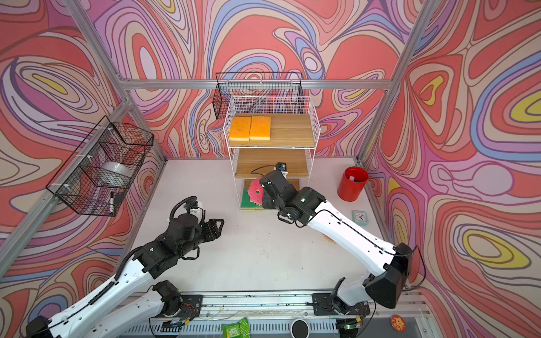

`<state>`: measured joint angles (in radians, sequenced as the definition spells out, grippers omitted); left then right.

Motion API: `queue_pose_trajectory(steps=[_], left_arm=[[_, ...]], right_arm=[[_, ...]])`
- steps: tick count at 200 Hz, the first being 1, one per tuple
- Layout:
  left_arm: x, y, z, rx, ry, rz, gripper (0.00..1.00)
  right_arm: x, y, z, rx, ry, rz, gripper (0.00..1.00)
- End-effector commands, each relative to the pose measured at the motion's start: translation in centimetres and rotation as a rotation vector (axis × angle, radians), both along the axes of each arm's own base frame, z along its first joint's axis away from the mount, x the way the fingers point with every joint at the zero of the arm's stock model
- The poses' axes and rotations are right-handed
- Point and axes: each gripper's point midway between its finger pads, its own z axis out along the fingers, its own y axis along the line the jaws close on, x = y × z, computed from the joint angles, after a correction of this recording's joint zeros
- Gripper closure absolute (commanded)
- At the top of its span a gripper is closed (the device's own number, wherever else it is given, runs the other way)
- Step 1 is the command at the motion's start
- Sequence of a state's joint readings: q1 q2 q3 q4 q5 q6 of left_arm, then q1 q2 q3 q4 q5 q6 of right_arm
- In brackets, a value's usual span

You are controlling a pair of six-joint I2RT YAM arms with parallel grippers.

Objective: Arrange cleaning sponges on a shelf
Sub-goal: Pick up the cleaning sponge at the center of the table.

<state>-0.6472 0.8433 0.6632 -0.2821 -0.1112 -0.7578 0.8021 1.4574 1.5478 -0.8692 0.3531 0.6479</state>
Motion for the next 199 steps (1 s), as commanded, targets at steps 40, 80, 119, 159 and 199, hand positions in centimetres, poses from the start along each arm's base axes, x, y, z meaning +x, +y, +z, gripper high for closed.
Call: queue_pose_trajectory(steps=[40, 80, 119, 159, 199], left_arm=[[3.8, -5.8, 8.5, -0.172, -0.270, -0.146, 0.18], [5.1, -6.9, 8.9, -0.170, -0.278, -0.155, 0.23], [5.8, -7.3, 8.2, -0.169, -0.278, -0.146, 0.23], [6.2, -7.3, 8.2, -0.156, -0.285, -0.139, 0.24], [6.6, -7.9, 8.4, -0.166, -0.294, -0.150, 0.35]], right_arm=[[2.8, 2.2, 1.7, 0.014, -0.045, 0.053, 0.73], [3.7, 3.5, 1.7, 0.026, -0.053, 0.076, 0.72], [4.4, 4.4, 2.0, 0.040, -0.073, 0.087, 0.72], [4.9, 5.0, 2.0, 0.035, -0.078, 0.099, 0.71], [5.3, 5.4, 1.8, 0.036, -0.080, 0.103, 0.70]])
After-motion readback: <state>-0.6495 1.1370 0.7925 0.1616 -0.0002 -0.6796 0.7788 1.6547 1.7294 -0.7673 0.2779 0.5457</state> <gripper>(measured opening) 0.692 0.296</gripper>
